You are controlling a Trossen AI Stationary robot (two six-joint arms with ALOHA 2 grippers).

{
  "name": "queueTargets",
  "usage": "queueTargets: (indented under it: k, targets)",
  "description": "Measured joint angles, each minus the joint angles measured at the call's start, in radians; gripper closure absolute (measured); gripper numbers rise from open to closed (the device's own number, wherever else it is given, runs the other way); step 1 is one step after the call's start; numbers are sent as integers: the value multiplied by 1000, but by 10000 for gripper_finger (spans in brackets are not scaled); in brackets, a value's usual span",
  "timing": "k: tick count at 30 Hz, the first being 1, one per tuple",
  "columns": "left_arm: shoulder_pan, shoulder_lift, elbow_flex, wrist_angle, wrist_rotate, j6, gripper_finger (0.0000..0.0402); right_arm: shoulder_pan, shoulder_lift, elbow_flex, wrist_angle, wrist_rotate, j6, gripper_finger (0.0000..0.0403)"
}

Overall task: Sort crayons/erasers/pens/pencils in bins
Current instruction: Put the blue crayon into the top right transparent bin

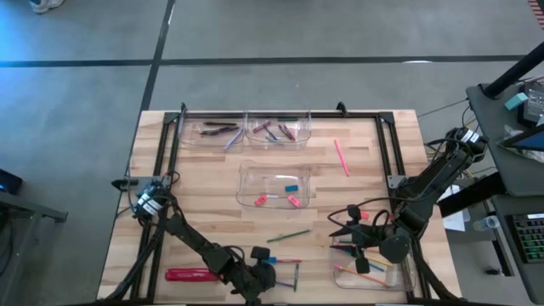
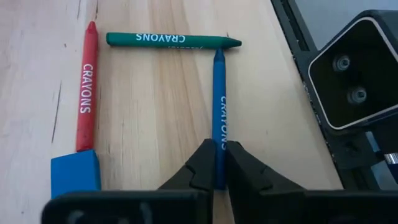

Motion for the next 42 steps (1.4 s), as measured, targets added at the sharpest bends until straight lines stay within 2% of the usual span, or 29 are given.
queueTargets:
  k: [7,12,23,29,35,42]
  targets:
    - [9,-17,6,-14,-6,4,392,0,0,0,1,0,-4,270]
    - [18,-46,2,-35,-66,8,392,0,0,0,3,0,-6,273]
    - [42,-155,3,-65,-120,75,393,0,0,-36,62,2,-22,277]
    - [84,-270,2,-209,-221,148,394,0,0,-89,146,8,-27,277]
    - [218,-426,2,-382,-284,257,394,0,1,-111,253,9,-84,280]
    - [536,-551,0,-455,-271,411,394,0,5,-111,310,31,-152,280]
